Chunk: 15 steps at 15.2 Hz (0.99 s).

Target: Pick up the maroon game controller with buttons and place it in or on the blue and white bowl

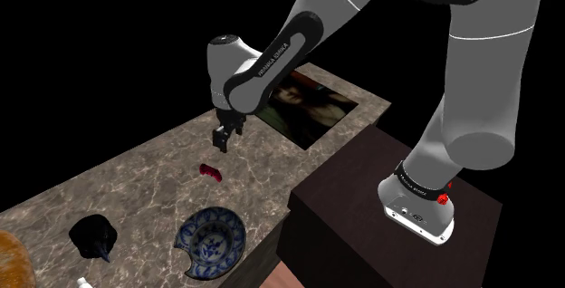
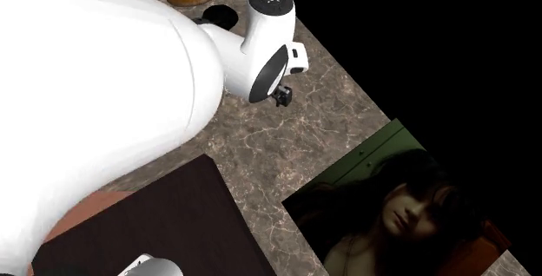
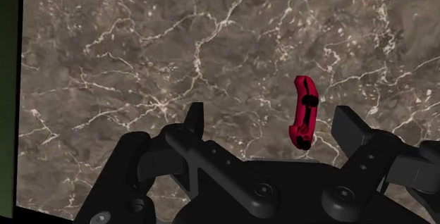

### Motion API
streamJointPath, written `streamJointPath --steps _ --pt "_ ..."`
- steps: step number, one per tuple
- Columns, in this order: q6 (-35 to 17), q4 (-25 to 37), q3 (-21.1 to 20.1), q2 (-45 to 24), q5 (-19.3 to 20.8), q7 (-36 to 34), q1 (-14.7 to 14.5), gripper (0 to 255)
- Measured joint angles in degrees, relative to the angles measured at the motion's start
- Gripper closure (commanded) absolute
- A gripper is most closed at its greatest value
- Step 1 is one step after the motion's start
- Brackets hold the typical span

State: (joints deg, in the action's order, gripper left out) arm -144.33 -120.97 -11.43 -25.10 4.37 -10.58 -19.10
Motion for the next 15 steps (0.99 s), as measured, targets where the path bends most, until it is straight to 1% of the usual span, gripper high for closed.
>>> streamJointPath --steps 5,7,8,15 --pt "-2.0 7.42 0.19 -9.36 2.24 -0.77 -3.13 0" --pt "-1.65 11.9 0.24 -13.42 2.98 -1.12 -4.71 0" --pt "-1.81 13.15 0.29 -14.8 3.24 -1.16 -5.18 0" --pt "-4.45 16.57 1.19 -20.79 4.17 -1.68 -6.58 0"
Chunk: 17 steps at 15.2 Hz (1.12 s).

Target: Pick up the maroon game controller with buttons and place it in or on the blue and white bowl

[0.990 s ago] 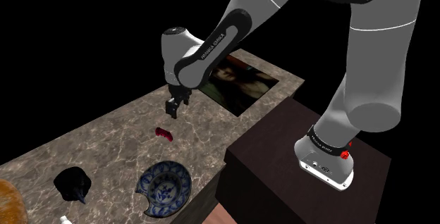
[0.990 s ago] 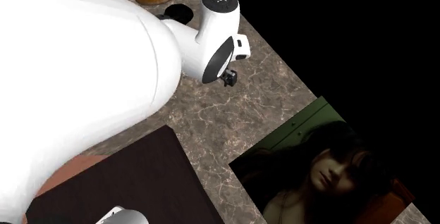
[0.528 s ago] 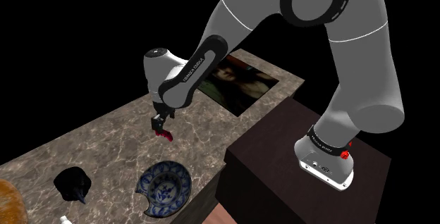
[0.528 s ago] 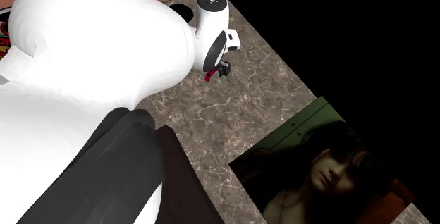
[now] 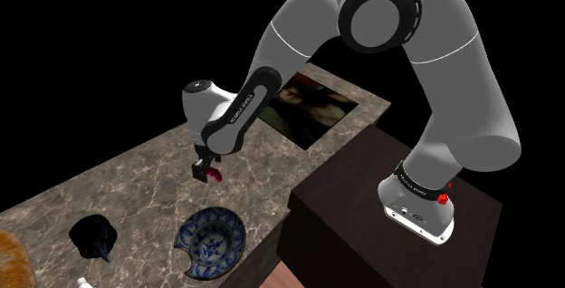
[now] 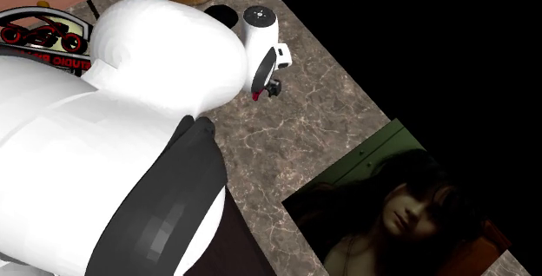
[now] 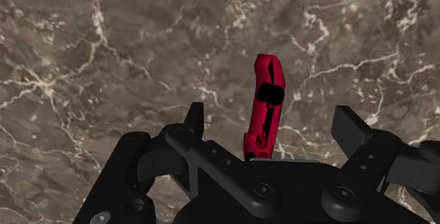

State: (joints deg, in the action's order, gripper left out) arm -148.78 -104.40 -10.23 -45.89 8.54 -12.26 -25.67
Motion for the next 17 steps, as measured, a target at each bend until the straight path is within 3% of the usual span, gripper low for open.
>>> streamJointPath --steps 7,8,17 --pt "-0.57 0.11 0.13 -0.66 0.11 -0.05 -0.1 0" --pt "-0.57 0.11 0.13 -0.67 0.11 -0.05 -0.1 255" --pt "-0.57 0.14 0.14 -0.68 0.11 -0.05 -0.1 255"
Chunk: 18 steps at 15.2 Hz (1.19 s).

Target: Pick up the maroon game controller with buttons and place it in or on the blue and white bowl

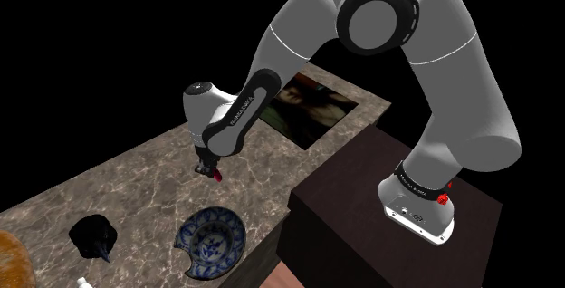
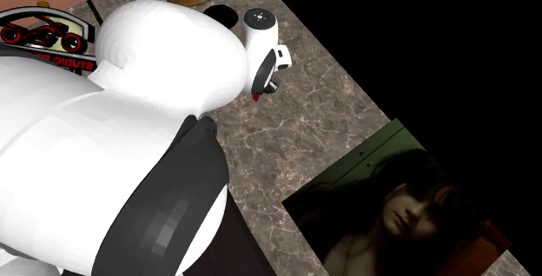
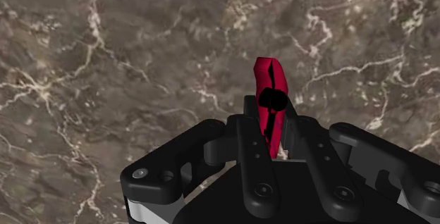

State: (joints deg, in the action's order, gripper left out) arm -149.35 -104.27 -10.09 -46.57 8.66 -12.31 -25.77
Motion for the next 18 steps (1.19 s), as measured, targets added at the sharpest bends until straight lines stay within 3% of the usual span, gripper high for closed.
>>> streamJointPath --steps 18 --pt "7.12 -3.35 -2.07 10.46 -1.79 0.74 1.59 255"
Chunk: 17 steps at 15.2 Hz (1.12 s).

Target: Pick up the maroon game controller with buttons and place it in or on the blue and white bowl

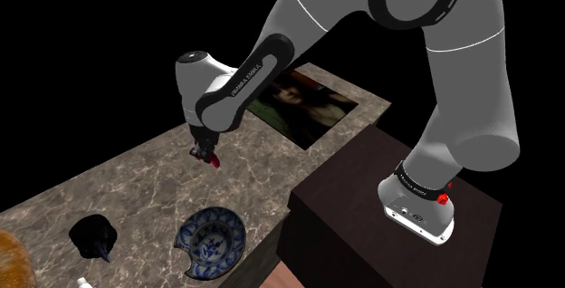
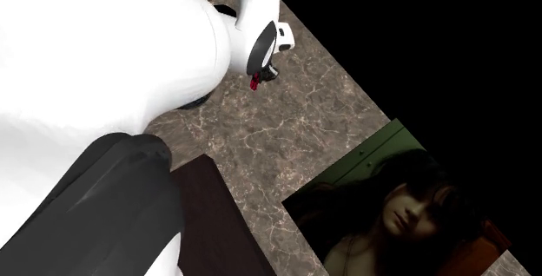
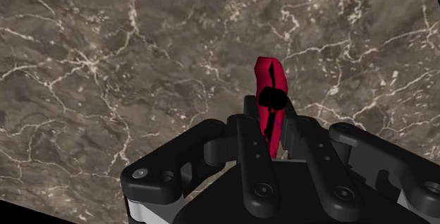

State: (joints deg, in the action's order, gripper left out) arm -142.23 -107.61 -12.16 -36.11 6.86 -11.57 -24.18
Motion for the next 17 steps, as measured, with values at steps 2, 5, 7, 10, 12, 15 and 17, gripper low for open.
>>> streamJointPath --steps 2,5,7,10,12,15,17 --pt "0.94 -0.25 -0.24 1.2 -0.26 0.14 0.21 255" --pt "2.5 -0.52 -0.62 3.04 -0.68 0.27 0.44 255" --pt "3.43 -0.81 -0.83 4.27 -0.98 0.53 0.74 255" --pt "5.05 -0.78 -1.18 5.88 -1.37 0.54 0.83 255" --pt "6.1 -0.66 -1.34 6.84 -1.64 0.81 1.08 255" --pt "5.45 -3.54 -2.12 9.13 -1.82 -1.58 -0.48 255" --pt "4.73 -5.45 -2.73 10.4 -1.82 -3.75 -1.95 255"
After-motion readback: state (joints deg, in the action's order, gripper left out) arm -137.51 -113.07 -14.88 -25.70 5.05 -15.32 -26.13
